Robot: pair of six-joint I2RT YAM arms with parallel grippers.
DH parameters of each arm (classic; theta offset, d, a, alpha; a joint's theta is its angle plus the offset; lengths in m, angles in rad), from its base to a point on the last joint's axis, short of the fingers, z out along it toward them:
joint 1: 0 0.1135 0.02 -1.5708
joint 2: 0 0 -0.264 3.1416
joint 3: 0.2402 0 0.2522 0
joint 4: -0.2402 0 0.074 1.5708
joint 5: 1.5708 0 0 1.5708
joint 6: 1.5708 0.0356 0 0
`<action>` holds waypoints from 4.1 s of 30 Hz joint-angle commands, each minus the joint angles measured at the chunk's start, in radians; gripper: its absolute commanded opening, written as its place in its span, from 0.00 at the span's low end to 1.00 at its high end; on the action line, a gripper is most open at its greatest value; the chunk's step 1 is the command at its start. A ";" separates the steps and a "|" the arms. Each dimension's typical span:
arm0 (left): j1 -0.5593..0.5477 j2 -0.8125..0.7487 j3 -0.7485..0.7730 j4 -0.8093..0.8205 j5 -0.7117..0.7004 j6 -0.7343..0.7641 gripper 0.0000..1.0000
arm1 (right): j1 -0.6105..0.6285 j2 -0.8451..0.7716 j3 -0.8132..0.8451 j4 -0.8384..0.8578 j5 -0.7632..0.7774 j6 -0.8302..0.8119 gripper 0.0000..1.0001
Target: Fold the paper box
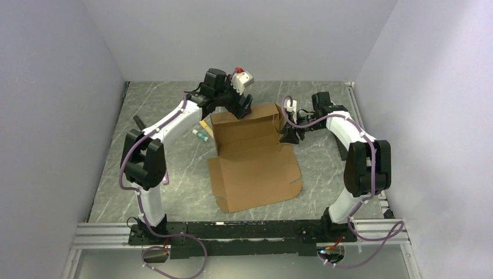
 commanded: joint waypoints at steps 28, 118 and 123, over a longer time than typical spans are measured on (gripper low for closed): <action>-0.001 -0.028 0.008 -0.054 0.026 0.009 0.93 | 0.112 -0.203 -0.341 0.844 0.498 0.235 0.00; -0.001 -0.048 -0.012 -0.030 0.038 0.001 0.92 | -0.011 0.019 -0.049 0.348 0.003 0.041 0.53; -0.001 -0.054 -0.017 -0.024 0.045 -0.011 0.92 | 0.020 -0.025 -0.129 0.478 0.038 0.164 0.49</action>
